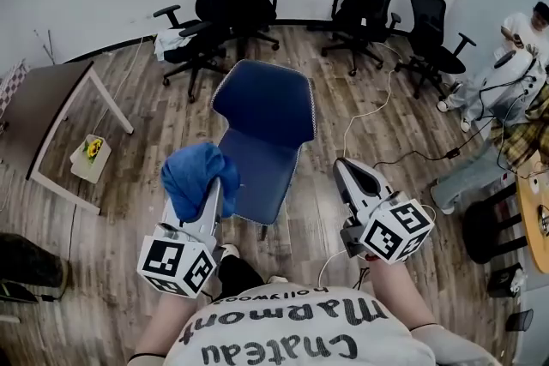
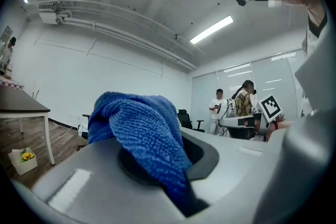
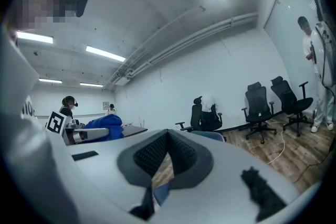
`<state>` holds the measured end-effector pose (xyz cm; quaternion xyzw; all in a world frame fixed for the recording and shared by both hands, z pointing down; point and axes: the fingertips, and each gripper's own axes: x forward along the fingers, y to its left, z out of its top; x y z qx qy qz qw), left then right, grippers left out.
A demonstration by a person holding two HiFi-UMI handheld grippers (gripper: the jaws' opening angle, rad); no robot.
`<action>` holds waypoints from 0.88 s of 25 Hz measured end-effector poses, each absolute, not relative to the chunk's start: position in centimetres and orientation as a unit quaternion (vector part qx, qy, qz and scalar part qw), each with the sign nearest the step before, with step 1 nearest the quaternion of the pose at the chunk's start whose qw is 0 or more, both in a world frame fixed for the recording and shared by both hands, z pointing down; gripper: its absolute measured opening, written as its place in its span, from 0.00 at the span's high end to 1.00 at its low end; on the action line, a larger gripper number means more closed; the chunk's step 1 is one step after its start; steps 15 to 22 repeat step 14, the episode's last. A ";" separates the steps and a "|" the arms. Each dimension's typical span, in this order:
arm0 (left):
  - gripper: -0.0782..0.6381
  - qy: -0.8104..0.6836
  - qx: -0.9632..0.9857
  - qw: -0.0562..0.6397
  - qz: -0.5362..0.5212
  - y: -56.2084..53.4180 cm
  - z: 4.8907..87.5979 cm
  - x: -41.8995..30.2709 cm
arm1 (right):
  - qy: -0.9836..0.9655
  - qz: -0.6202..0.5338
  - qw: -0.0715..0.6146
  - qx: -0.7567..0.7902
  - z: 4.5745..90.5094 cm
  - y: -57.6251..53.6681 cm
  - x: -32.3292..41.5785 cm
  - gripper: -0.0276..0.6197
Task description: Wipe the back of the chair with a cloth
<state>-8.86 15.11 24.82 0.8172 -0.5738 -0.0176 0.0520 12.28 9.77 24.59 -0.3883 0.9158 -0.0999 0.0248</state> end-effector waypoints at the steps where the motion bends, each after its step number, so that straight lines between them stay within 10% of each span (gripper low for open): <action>1: 0.84 -0.574 0.817 0.052 -0.017 15.2 24.8 -8.9 | 0.916 -0.100 0.026 -0.388 24.6 9.8 12.3 0.94; 22: 0.84 -0.577 0.815 0.050 -0.022 16.3 24.4 -8.8 | 0.918 -0.098 0.032 -0.383 24.2 10.7 12.3 0.94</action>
